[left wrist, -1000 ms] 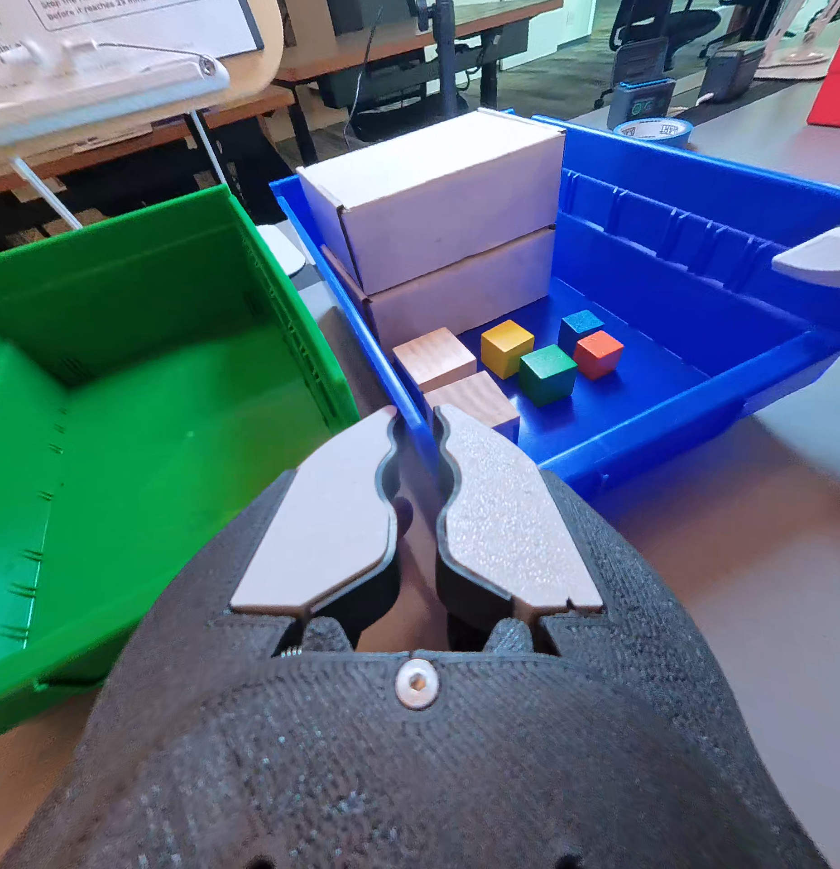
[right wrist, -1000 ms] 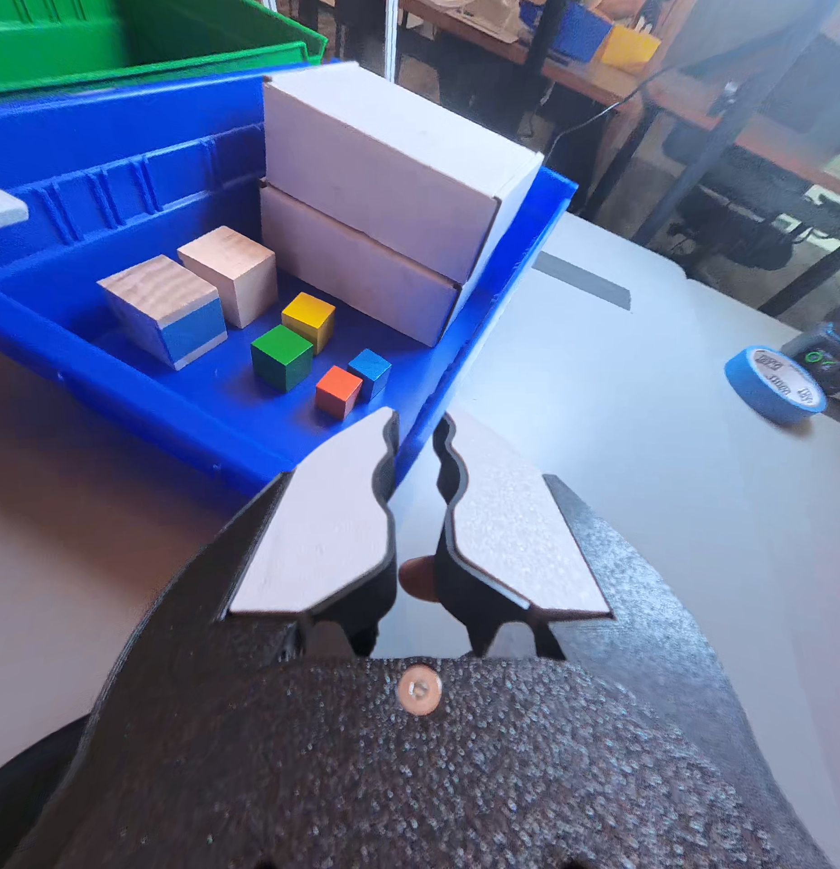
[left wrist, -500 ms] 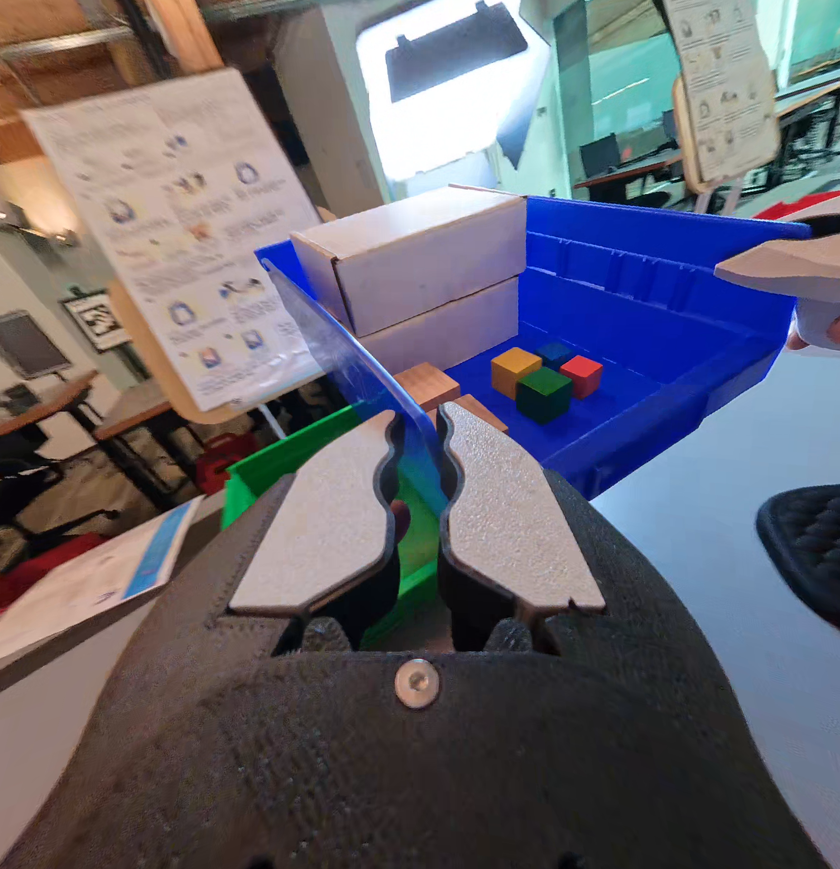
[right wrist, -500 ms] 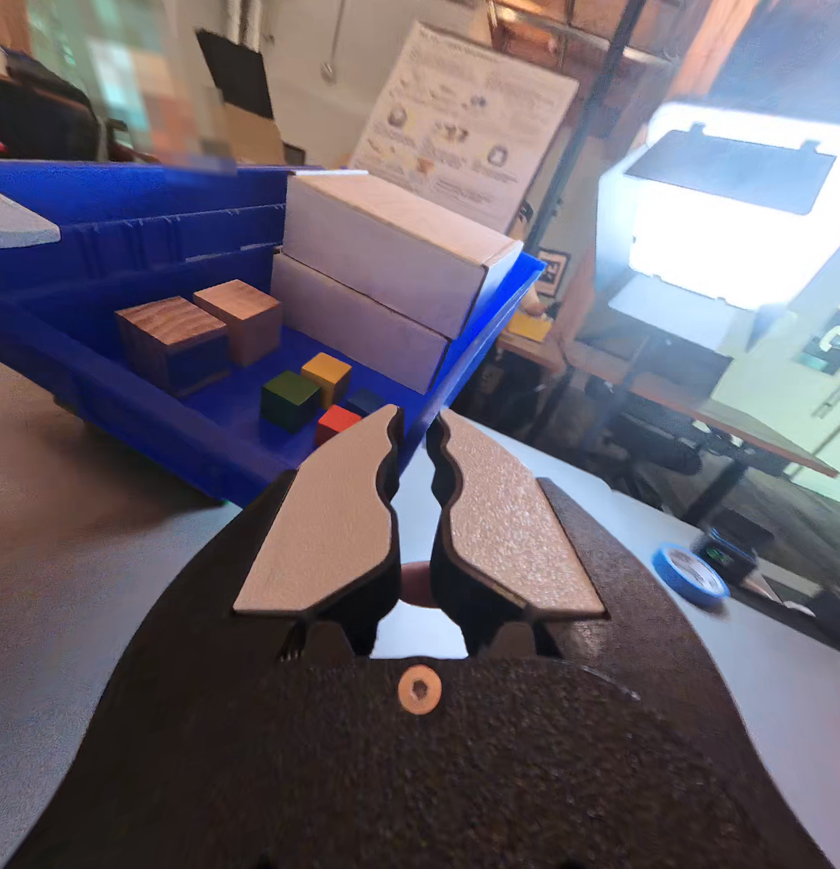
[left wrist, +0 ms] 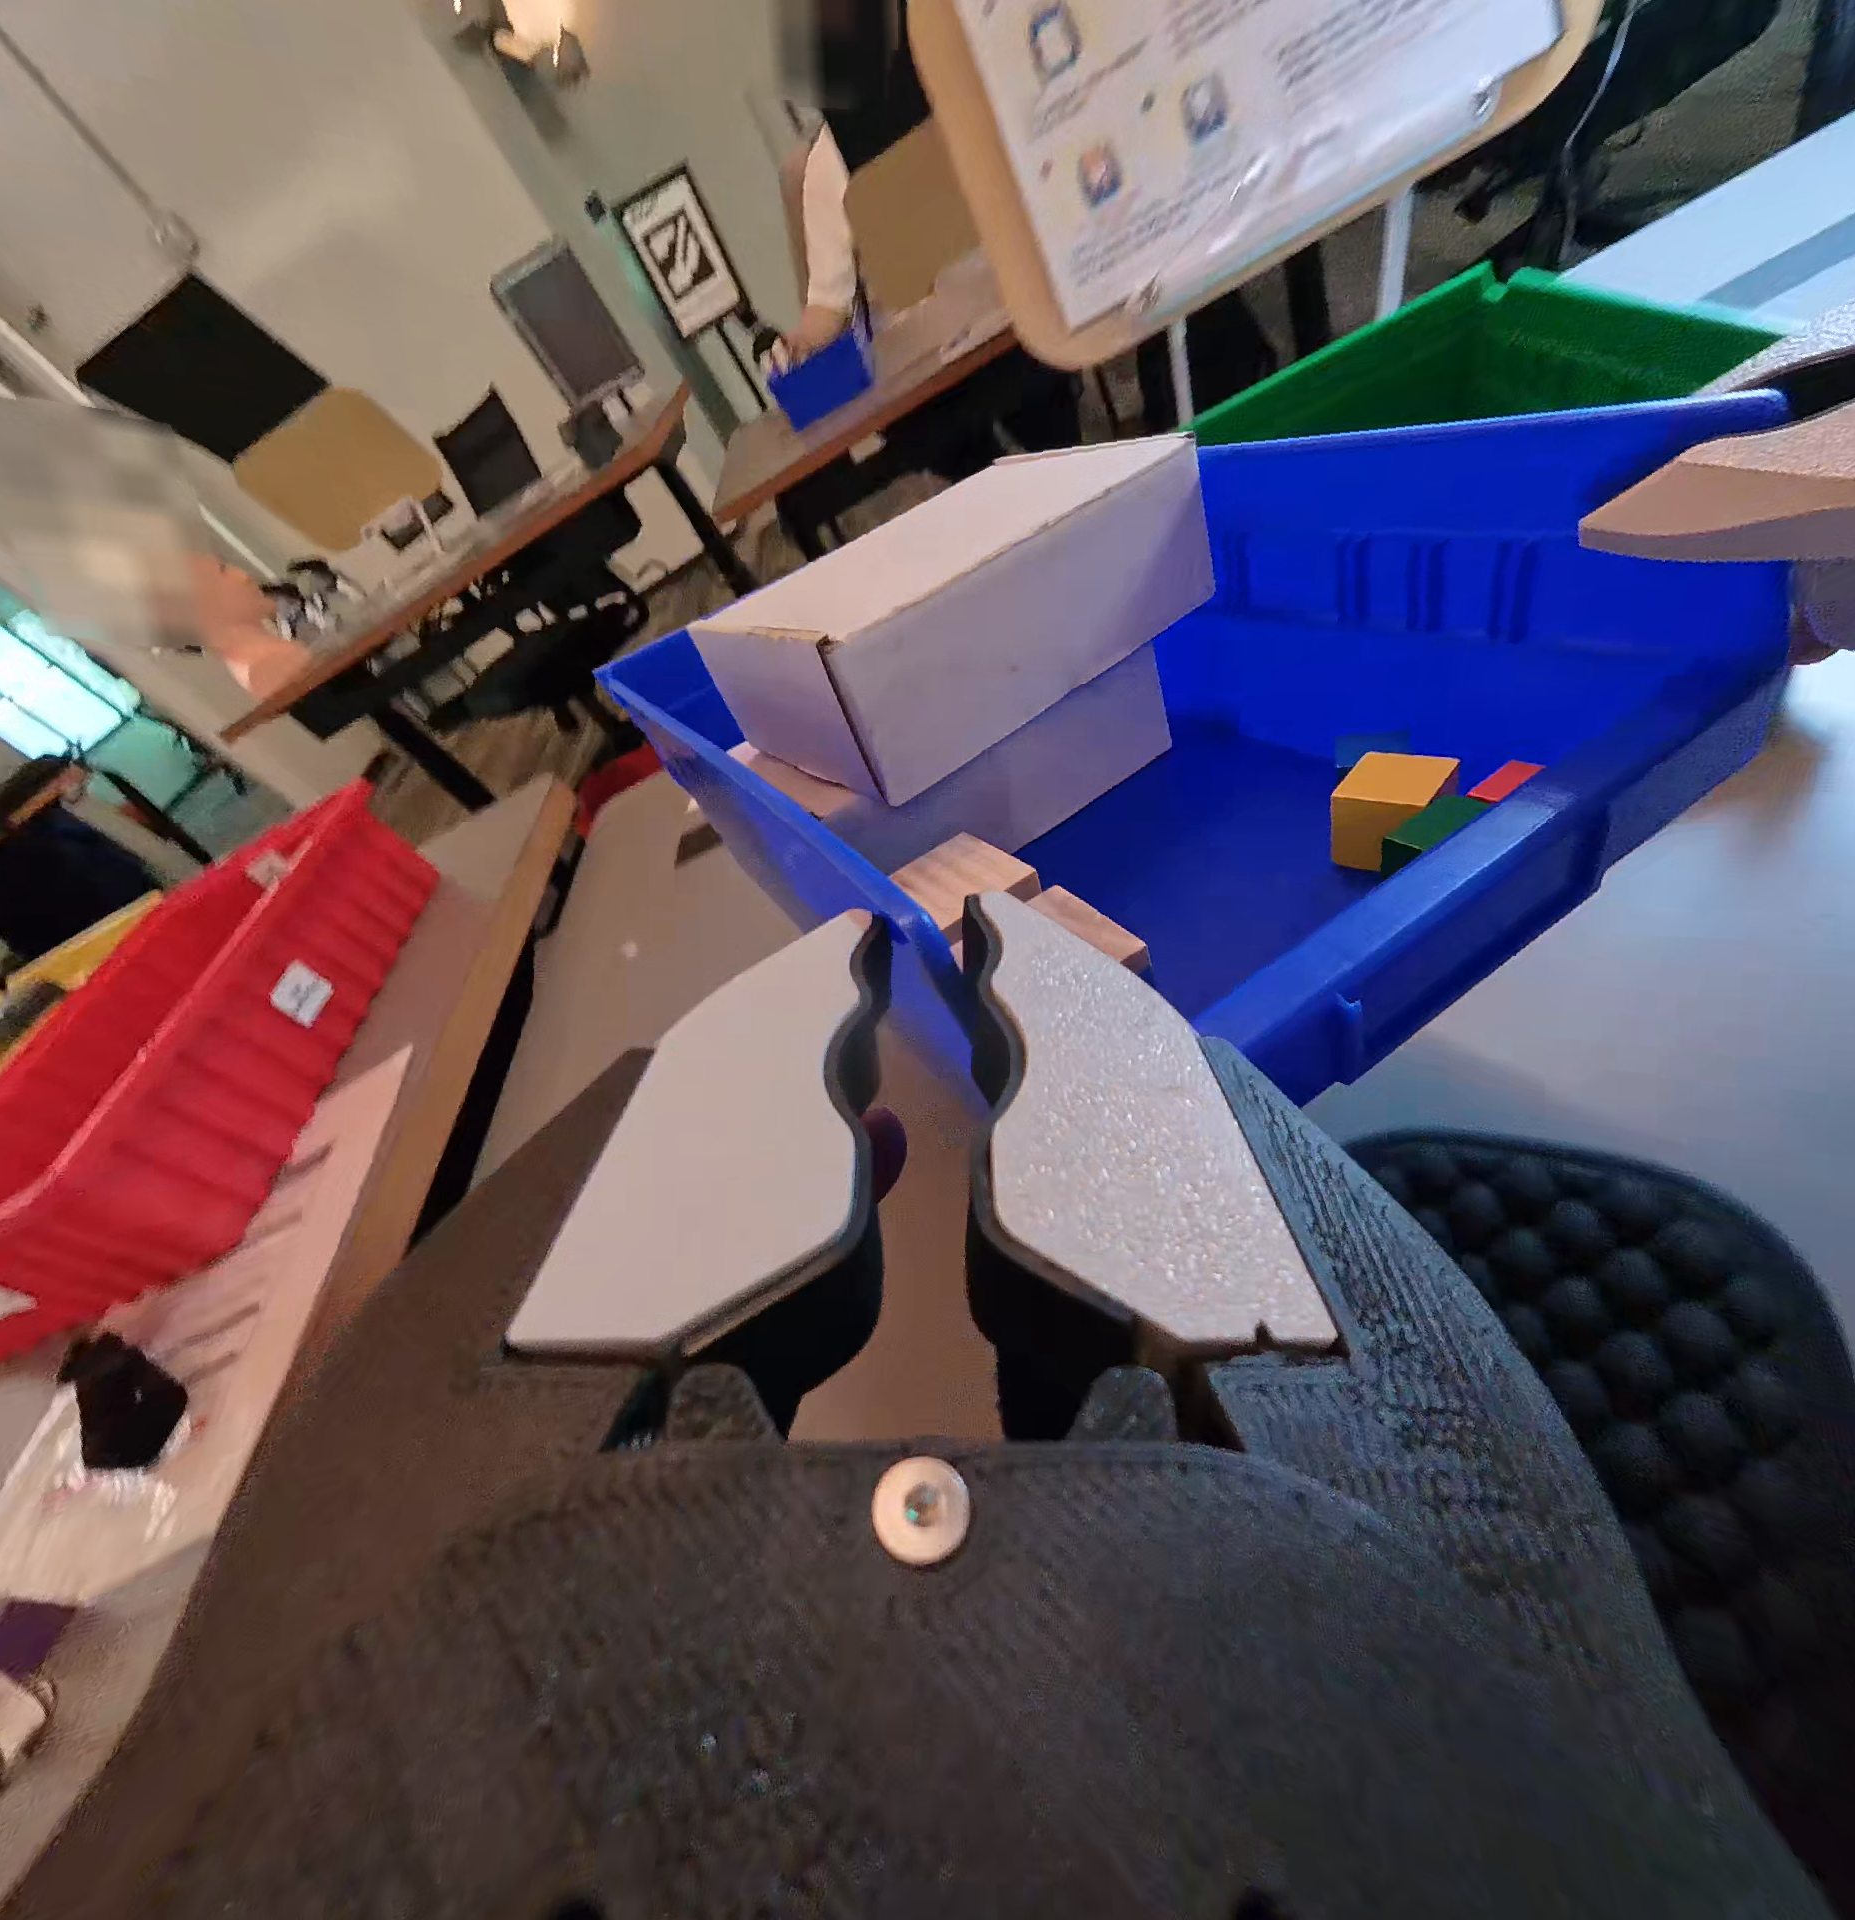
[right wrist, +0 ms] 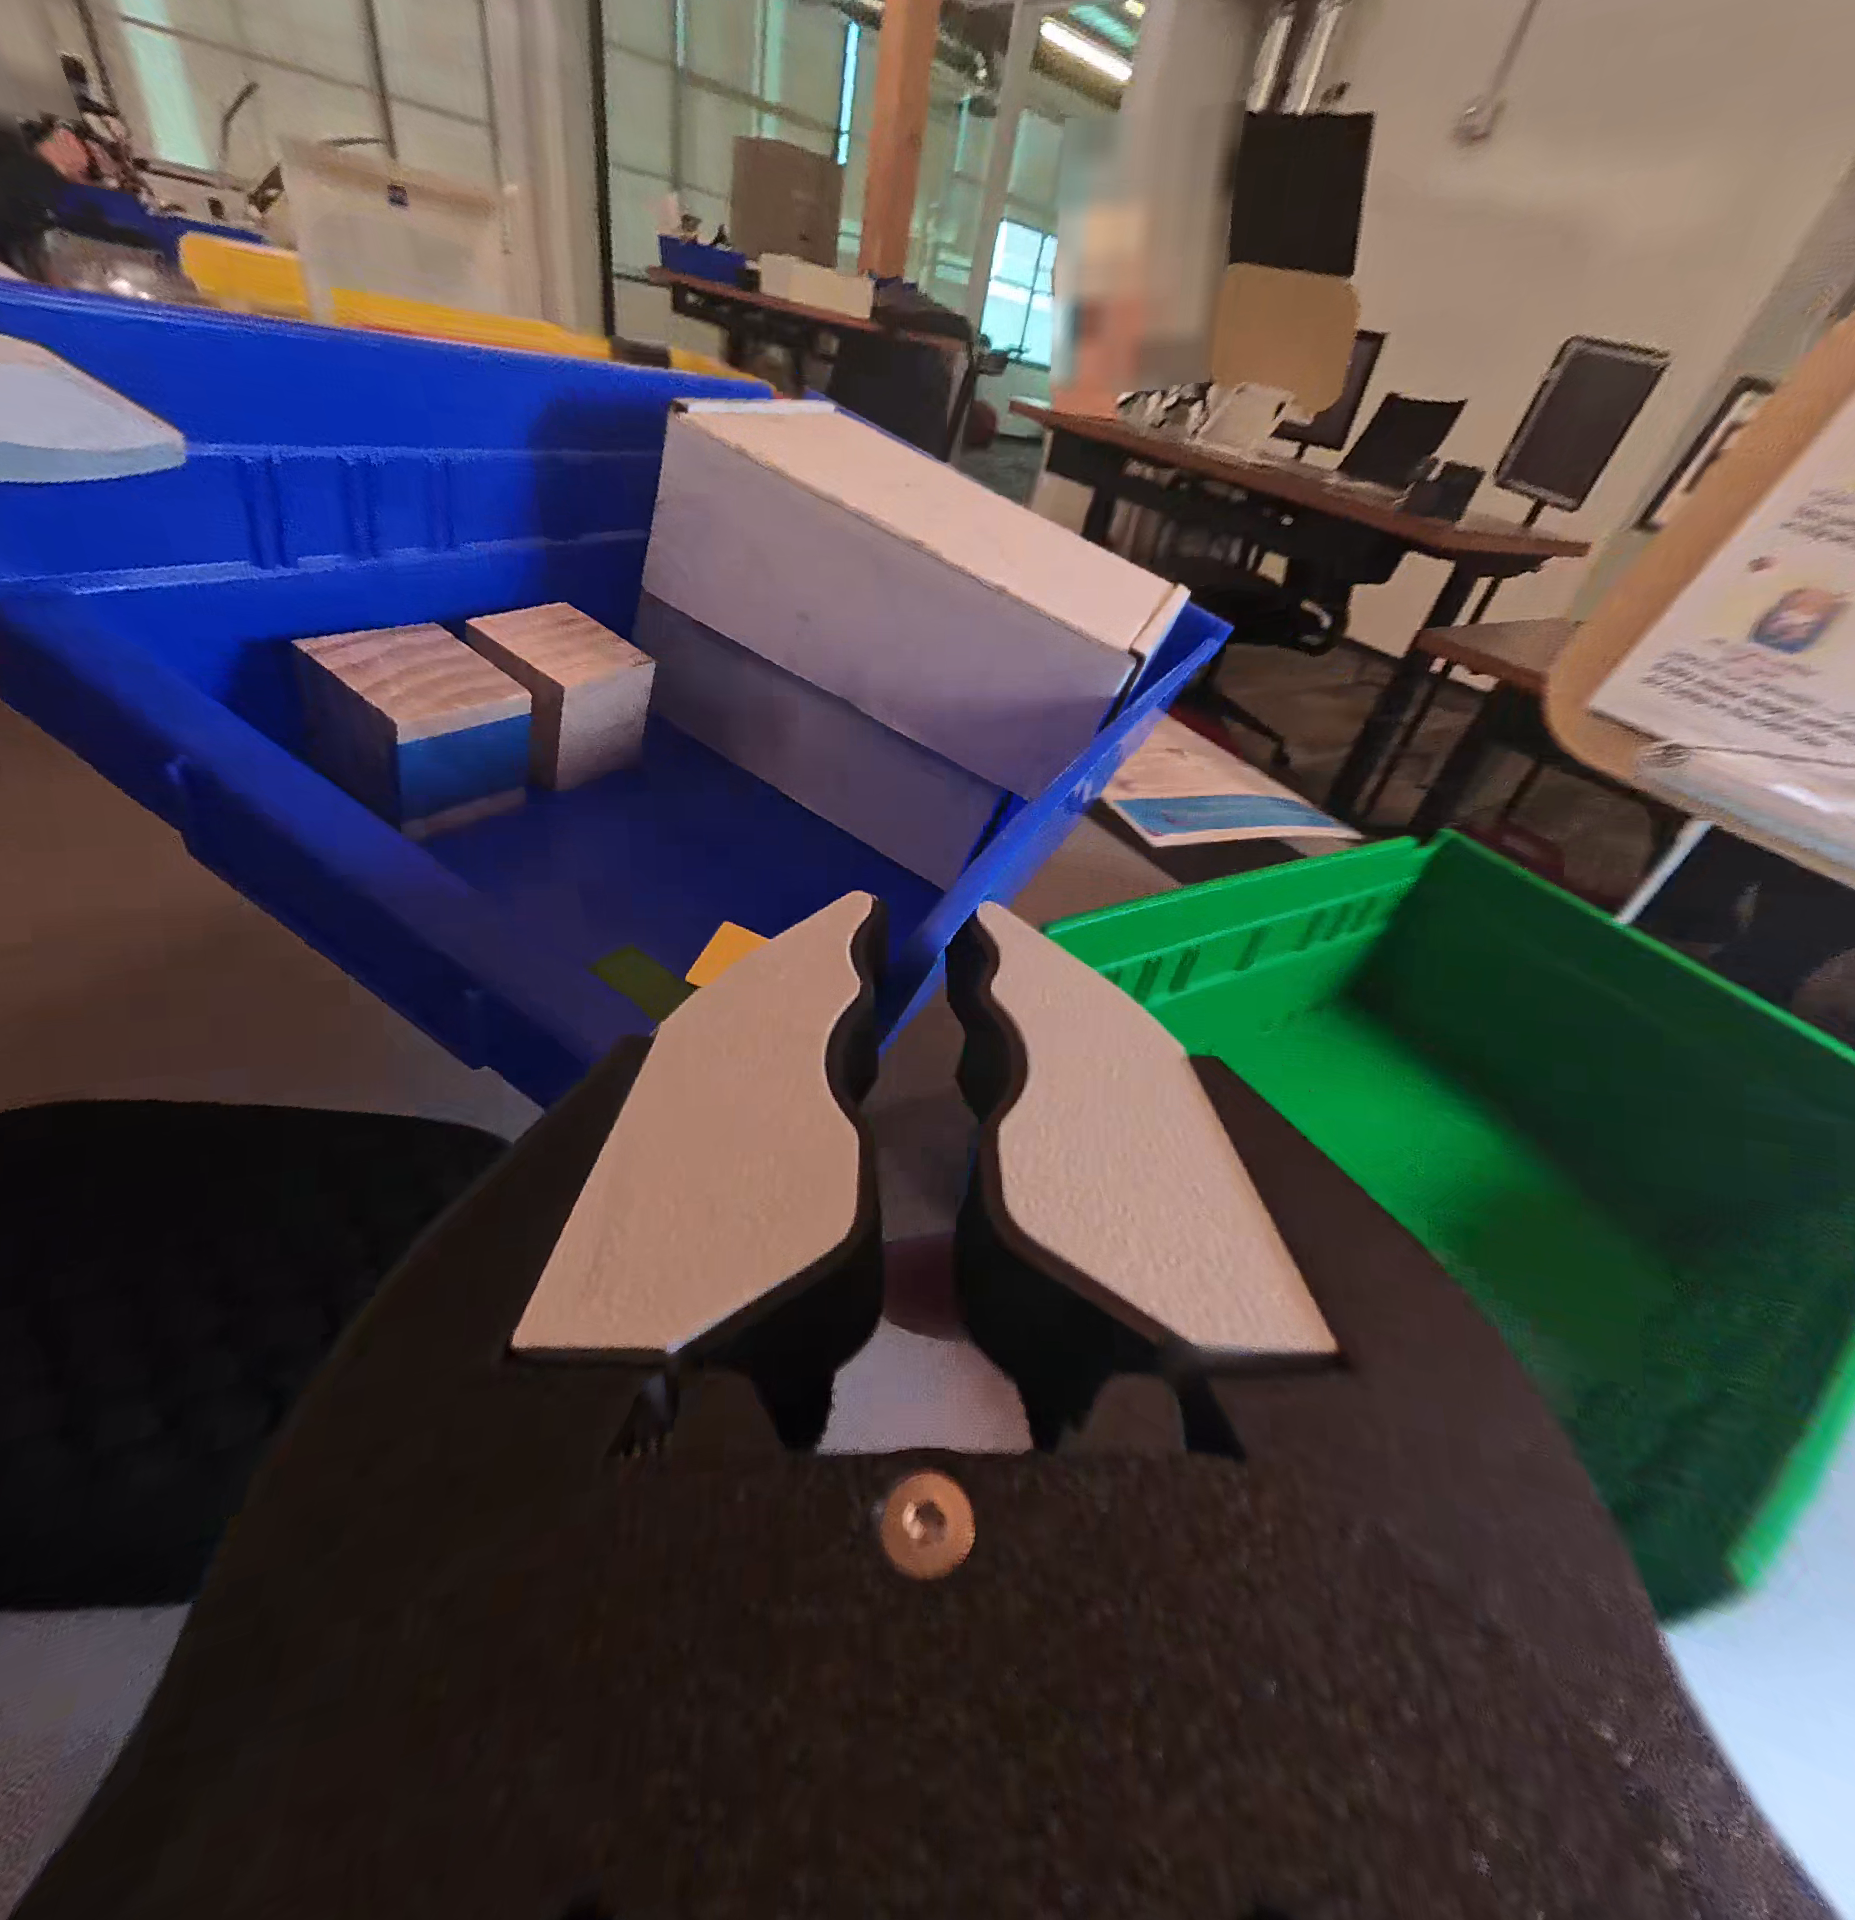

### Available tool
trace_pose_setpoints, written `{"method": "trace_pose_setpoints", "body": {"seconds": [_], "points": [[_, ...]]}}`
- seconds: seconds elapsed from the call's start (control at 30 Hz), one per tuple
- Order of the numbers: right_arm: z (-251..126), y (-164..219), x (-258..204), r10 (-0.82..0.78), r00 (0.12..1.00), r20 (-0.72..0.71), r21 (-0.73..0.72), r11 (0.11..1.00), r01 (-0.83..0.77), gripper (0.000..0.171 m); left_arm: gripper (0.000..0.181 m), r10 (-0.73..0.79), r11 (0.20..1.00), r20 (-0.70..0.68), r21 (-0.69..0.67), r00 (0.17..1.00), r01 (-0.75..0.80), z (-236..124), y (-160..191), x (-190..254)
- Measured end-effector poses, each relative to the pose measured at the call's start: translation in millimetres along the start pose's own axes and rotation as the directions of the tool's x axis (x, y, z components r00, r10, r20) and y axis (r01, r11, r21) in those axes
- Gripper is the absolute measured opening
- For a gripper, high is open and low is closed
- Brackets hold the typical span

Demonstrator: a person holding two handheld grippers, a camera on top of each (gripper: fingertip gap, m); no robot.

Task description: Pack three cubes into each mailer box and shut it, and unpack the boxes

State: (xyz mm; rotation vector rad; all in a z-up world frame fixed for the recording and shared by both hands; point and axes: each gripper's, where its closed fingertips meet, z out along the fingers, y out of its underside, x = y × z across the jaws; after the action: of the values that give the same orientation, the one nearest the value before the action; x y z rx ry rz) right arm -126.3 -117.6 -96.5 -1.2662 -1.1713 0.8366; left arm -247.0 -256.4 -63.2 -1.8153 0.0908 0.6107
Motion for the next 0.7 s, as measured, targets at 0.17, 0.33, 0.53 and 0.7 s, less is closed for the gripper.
{"method": "trace_pose_setpoints", "body": {"seconds": [0.17, 0.33, 0.53, 0.7], "points": [[37.7, 52.1, -17.5, 0.027, 0.997, 0.066, -0.105, 0.994, -0.02, 0.01, 0.012, -0.06, 0.992, -0.004, -0.115, 0.998, 0.059, 26.5, 61.3, 0.0], [70.8, 85.2, 6.4, 0.001, 1.0, 0.031, -0.215, 0.977, 0.005, 0.012, 0.013, -0.125, 0.982, 0.029, -0.139, 0.992, 0.128, 75.7, 97.3, 4.8], [77.3, 90.8, 19.7, -0.073, 0.997, 0.035, -0.254, 0.964, 0.079, 0.016, 0.01, -0.237, 0.96, 0.007, -0.152, 0.971, 0.236, 108.1, 111.8, 5.8], [76.7, 82.3, 21.7, -0.084, 0.996, 0.029, -0.269, 0.959, 0.089, 0.016, 0.01, -0.244, 0.951, -0.019, -0.202, 0.969, 0.236, 108.0, 104.5, 1.4]]}}
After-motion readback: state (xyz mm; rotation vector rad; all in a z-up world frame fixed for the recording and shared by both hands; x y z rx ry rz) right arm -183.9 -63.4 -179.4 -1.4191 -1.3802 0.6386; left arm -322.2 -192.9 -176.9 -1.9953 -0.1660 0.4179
